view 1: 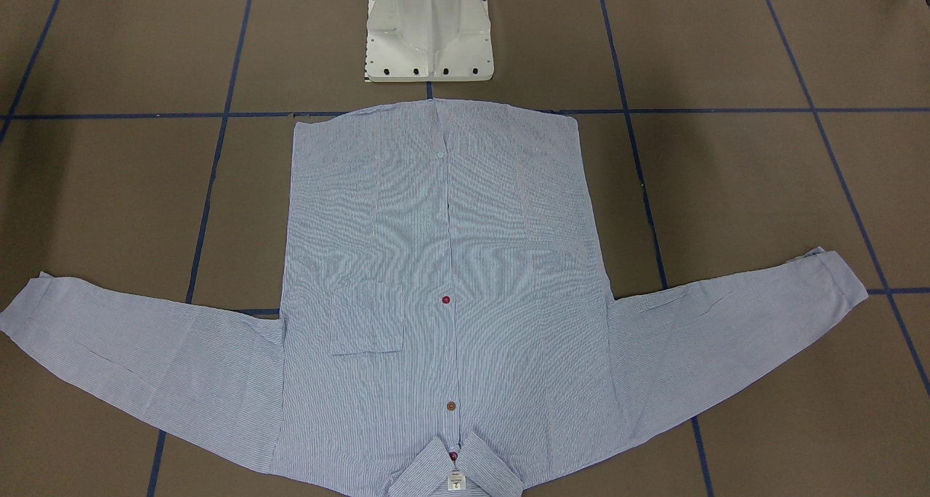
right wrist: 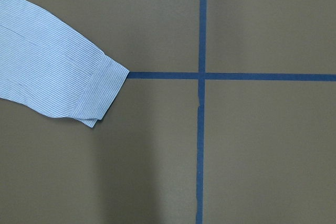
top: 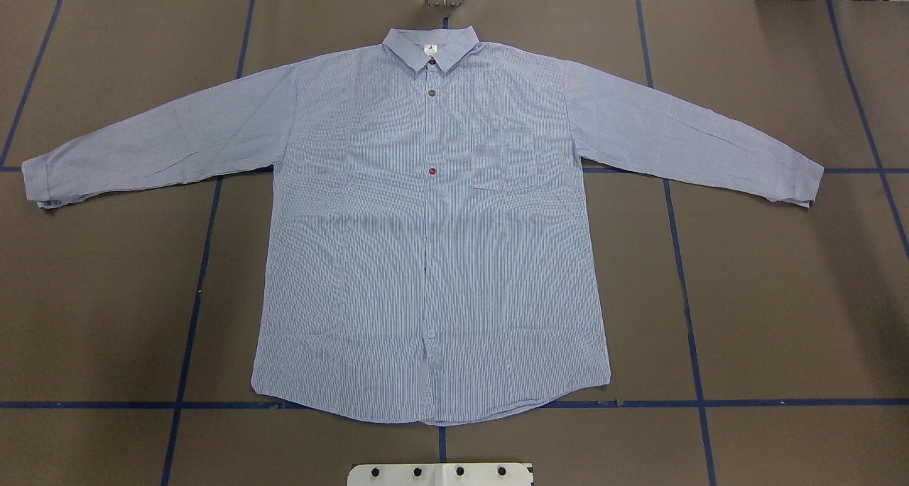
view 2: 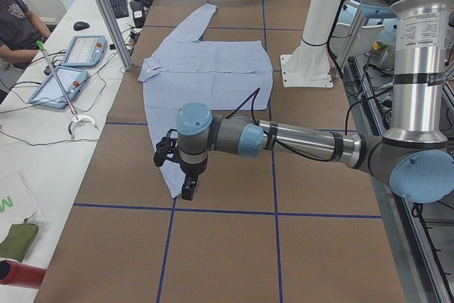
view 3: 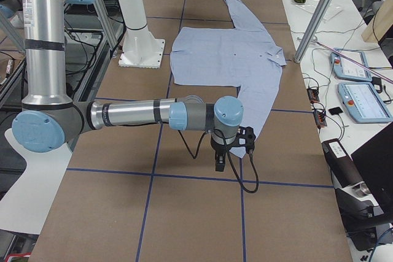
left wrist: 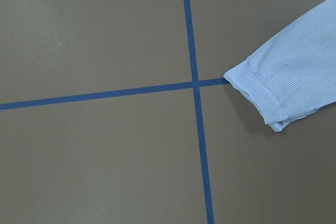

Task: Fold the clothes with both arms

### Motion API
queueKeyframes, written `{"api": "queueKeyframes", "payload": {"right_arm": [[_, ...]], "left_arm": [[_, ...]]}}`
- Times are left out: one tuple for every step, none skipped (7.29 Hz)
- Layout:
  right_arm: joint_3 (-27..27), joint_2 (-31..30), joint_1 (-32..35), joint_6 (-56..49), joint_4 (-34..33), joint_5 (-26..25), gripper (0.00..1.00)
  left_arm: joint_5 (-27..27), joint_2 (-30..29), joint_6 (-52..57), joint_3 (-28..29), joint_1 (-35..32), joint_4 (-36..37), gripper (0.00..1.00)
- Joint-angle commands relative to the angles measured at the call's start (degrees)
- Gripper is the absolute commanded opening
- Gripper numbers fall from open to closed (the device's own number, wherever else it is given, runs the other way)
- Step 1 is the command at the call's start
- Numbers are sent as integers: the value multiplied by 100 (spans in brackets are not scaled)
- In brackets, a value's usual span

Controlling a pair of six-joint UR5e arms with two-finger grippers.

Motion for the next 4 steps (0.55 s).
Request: {"api": "queueKeyframes", "payload": {"right_arm": [[-152,47,-158,24,425,188,100],[-362,12,-307,520,1151,180,100],[-781,3,-587,1334,2211,127,100],[-1169,11,-999,1882,3196,-38,100]], "left_arm": [[-114,-94,13,-108,28,-377,100],[-114,-42,13,137,28,-675,100],[-106,-7,-31,157,28,-966,100],[-36,-119,-136,244,45,-960,100]]}}
